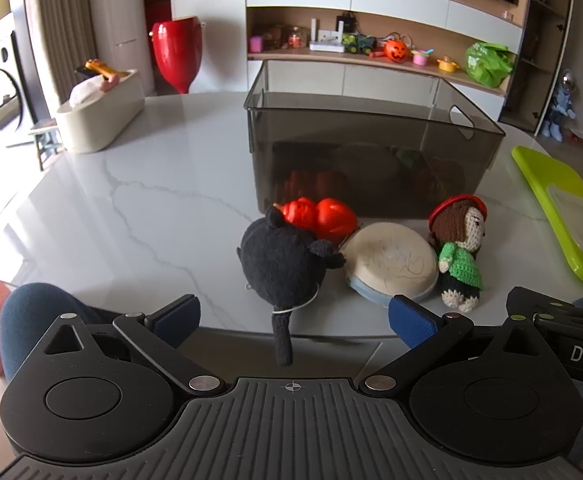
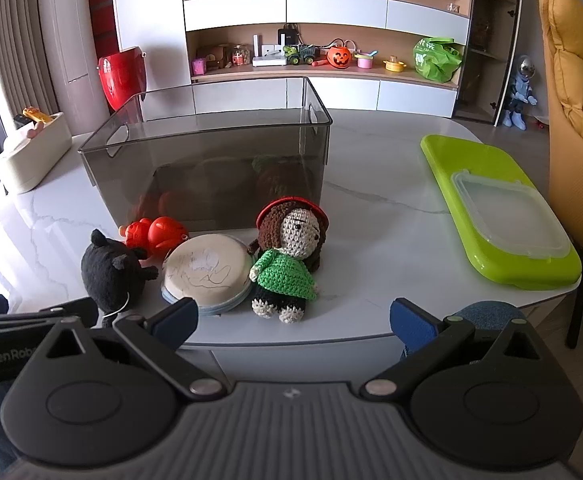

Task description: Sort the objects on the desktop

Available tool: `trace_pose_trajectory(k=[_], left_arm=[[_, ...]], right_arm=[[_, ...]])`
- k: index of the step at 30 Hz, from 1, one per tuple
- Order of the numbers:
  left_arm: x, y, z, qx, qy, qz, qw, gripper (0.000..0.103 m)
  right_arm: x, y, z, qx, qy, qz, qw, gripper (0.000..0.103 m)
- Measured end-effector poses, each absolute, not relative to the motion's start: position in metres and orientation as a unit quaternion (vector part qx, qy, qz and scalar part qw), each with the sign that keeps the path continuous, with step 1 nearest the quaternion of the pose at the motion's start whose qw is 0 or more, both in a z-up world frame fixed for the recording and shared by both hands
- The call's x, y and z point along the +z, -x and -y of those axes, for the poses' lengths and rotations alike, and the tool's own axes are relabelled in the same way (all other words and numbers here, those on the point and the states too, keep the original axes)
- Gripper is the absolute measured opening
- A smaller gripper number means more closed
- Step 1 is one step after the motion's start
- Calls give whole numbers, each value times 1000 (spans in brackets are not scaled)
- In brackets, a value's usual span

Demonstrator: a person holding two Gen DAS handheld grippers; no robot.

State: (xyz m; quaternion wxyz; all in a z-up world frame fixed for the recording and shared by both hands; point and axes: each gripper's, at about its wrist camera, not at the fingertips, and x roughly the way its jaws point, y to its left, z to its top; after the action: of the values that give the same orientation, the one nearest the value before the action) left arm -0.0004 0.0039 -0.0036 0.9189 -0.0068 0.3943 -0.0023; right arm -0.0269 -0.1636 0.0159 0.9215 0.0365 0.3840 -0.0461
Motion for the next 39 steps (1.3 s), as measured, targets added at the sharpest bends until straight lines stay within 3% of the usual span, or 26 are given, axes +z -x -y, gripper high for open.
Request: trace_pose_trajectory(k=[16,27,33,35,39], left_arm=[[-7,-9,-2,-12,4,-406,914,103],[-28,-85,-25,-62,3,-475,878,103],[-51,-126,-45,-80,12,-516,853,103],[-59,-137,-54,-85,26,-536,840,103],[-77,-163,-78,-94,143,-629,758,103]], right_arm=[[16,23,171,-52,-44,-387,920,103],[15,-20,198,-2,-60,-337,940,103],[-21,-86,217,67,-79,-440,892,102],[-30,-105,224,52,-77,-457,885,98],[-46,-140,234,23,-97,-512,853,93]])
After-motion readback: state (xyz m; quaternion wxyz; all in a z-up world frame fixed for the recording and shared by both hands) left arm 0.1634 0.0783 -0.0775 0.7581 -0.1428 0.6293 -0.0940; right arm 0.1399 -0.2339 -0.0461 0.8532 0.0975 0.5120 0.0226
